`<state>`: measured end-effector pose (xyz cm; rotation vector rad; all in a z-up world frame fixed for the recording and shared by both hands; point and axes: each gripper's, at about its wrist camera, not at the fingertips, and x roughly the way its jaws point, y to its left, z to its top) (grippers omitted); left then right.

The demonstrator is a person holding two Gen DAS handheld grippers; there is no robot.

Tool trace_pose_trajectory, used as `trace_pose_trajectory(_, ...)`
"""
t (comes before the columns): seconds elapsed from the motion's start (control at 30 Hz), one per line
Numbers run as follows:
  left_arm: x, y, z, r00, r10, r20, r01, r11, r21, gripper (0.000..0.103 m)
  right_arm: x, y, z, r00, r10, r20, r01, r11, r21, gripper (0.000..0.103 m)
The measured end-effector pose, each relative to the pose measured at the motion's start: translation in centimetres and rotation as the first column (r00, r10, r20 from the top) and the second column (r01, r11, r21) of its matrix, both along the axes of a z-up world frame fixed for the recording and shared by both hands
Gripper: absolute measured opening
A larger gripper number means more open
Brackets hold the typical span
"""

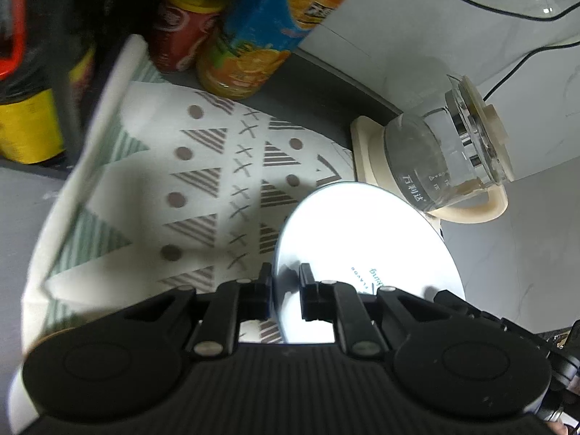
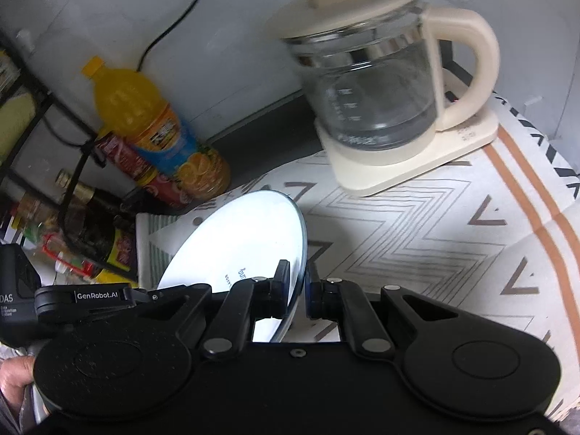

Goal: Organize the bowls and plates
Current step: 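Lift and carry the 'Bakery' plate toward the plate stack with both grippers, then lower the 'Bakery' plate onto the 'Sweet' plate, open both grippers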

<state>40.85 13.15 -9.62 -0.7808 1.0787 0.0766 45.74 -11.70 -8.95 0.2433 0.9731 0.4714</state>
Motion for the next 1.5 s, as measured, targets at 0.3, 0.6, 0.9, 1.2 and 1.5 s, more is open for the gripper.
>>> trace_pose_trajectory(0.3, -4.7, 3.3, 0.1, 1.0, 0.005, -0.005, -0.005, 1.0, 0.002, 0.013, -4.3, 3.6, 0.0, 1.0, 0.022, 0.013, -0.022, 1.0, -0.004, 0.009)
trace_pose_trajectory(0.6, -9.4, 5.7, 0.6, 1.0, -0.012, 0.001, 0.012, 1.0, 0.027, 0.013, -9.1, 6.5, -0.8, 0.999, 0.021, 0.042, -0.021, 1.0, -0.009, 0.009)
trace_pose_trajectory(0.9, -13.8, 7.1, 0.8, 1.0, 0.0, 0.0, 0.0, 0.999, 0.046, 0.013, -12.7, 8.2, -1.7, 0.997, 0.048, 0.062, -0.048, 0.999, -0.005, 0.009)
trace_pose_trajectory(1.2, -17.2, 7.4, 0.1, 1.0, 0.003, -0.028, -0.002, 0.999, 0.036, 0.013, -15.4, 9.5, -2.3, 0.993, 0.1, 0.063, -0.095, 0.993, -0.069, 0.009)
trace_pose_trajectory(1.5, -18.1, 6.2, -1.8, 0.997, -0.038, -0.073, 0.041, 0.999, 0.03, 0.014, -17.0, 9.3, -3.7, 0.993, 0.106, 0.046, -0.099, 0.986, -0.131, 0.009)
